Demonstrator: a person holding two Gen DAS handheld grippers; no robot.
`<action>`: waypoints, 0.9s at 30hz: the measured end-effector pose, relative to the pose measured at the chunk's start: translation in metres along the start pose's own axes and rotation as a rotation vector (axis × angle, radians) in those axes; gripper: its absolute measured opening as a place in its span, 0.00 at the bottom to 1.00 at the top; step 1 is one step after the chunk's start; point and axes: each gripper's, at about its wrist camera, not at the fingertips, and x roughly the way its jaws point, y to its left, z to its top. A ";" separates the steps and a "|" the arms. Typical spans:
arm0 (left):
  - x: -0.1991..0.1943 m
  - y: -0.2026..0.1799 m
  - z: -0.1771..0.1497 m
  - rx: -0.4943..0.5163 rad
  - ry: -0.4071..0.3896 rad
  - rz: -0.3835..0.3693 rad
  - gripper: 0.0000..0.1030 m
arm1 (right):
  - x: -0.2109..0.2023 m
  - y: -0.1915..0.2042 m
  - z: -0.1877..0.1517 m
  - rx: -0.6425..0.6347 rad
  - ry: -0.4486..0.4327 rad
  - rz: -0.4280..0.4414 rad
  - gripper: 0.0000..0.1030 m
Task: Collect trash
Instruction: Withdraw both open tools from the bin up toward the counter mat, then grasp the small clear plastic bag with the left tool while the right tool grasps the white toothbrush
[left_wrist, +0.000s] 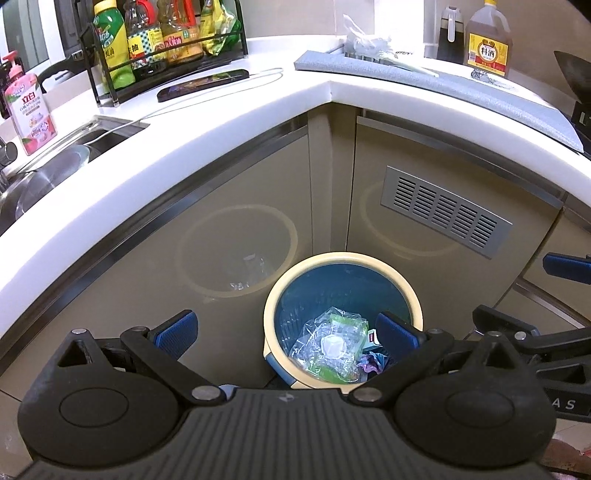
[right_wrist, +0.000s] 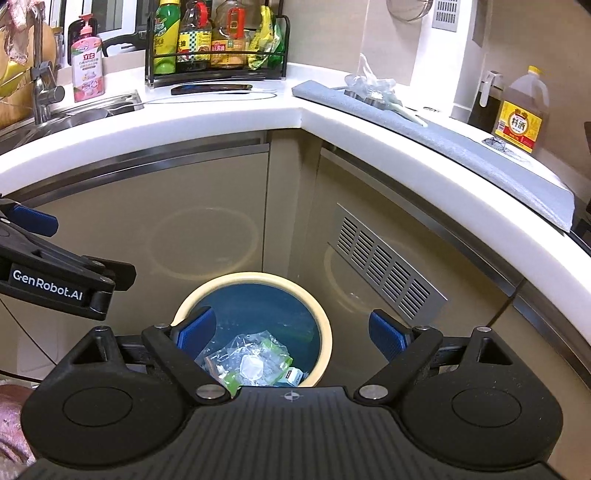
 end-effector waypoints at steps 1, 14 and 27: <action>0.000 0.000 0.000 0.000 0.000 0.000 1.00 | 0.000 0.000 0.000 0.001 0.000 0.000 0.88; 0.002 0.003 0.005 0.007 0.011 0.006 1.00 | 0.002 -0.005 0.003 0.004 0.004 0.002 0.89; -0.008 0.016 0.103 0.012 -0.088 -0.014 1.00 | 0.004 -0.090 0.092 0.061 -0.195 -0.092 0.90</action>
